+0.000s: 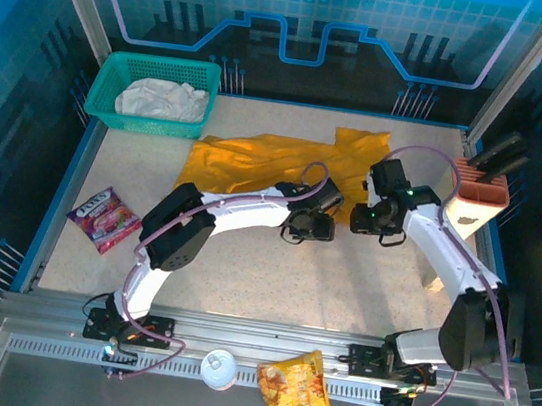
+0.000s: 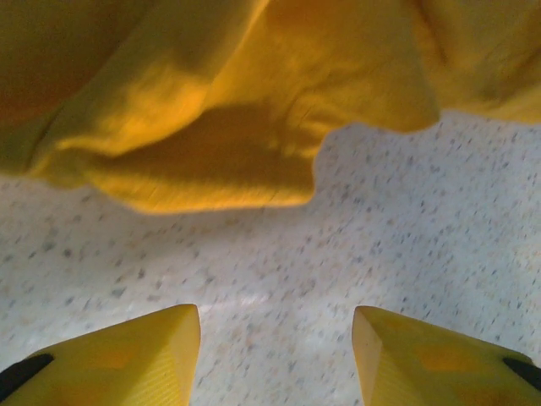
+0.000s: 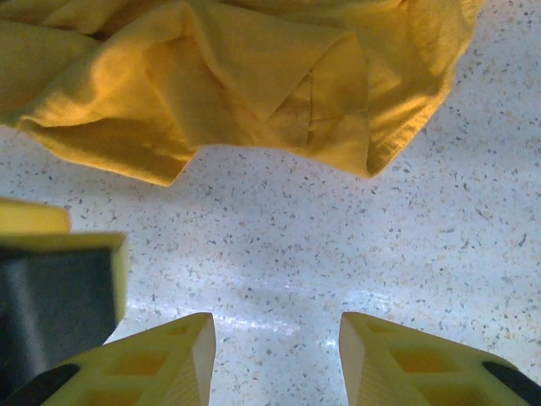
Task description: Fold and stack the t-shirts
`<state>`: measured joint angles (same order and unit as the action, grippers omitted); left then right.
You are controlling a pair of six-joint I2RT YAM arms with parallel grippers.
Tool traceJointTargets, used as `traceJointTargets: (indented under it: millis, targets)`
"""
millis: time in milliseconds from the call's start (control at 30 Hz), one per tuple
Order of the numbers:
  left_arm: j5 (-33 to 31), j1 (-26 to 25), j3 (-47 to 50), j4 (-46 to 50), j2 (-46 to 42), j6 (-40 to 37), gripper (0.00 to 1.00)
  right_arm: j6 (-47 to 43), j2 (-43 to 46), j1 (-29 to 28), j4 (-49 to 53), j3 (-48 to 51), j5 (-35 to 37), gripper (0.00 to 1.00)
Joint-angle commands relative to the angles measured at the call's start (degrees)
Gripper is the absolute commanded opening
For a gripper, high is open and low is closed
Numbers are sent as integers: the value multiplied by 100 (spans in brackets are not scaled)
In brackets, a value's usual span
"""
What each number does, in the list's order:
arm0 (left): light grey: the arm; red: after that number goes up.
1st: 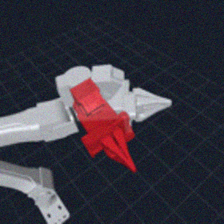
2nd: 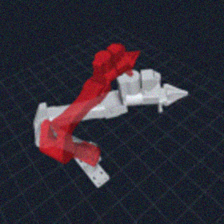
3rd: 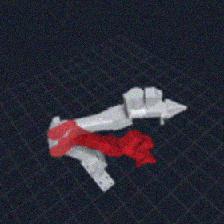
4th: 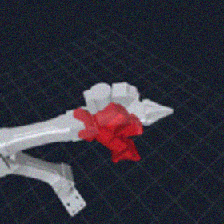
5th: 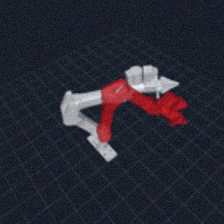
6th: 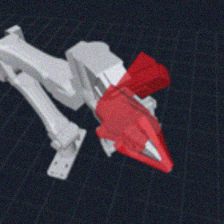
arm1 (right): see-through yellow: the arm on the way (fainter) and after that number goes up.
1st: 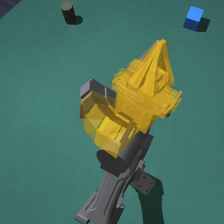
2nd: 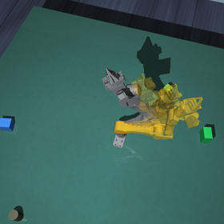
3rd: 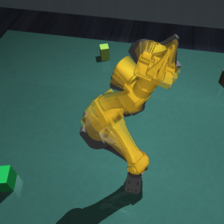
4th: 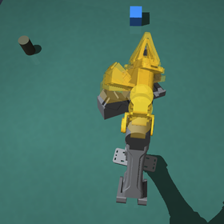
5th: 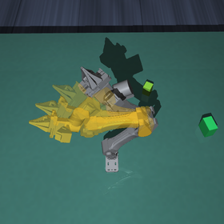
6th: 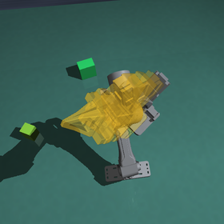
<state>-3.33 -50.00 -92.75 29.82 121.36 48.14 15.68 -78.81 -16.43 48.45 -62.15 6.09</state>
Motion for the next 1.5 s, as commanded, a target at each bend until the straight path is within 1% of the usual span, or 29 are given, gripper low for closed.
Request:
traceJointTargets:
  millis: [0,233,500,667,867,900,1133,1200,1267,1333,1400,1467]
  targets:
    - [-244,16,-411,295,382,100,52,104,416,85,14,221,-161,44]
    - [-433,25,-826,414,758,191,51,139,991,135,154,540,-225,44]
    - [-598,65,-1117,634,968,257,51,141,1335,219,259,708,-303,44]
    - [-594,111,-1288,753,1141,321,47,112,1476,241,373,679,-345,44]
    - [-607,150,-1393,808,1247,416,37,66,1736,293,571,614,-375,44]
    - [-594,157,-1429,822,1278,428,36,53,1789,306,561,625,-450,47]
    - [-357,241,-1898,997,1636,448,28,86,1990,342,622,599,-668,47]
    - [-294,258,-2063,1066,1747,435,22,91,2050,350,623,599,-775,47]
    - [-282,270,-2137,1084,1779,417,12,122,2103,350,588,638,-908,47]
    - [-254,259,-2081,996,1732,372,0,207,2141,351,514,722,-1057,53]
    - [-281,222,-1899,789,1548,252,0,388,2167,350,361,891,-1188,56]
    - [-425,160,-1785,788,1322,76,0,635,2168,350,152,1116,-1281,56]
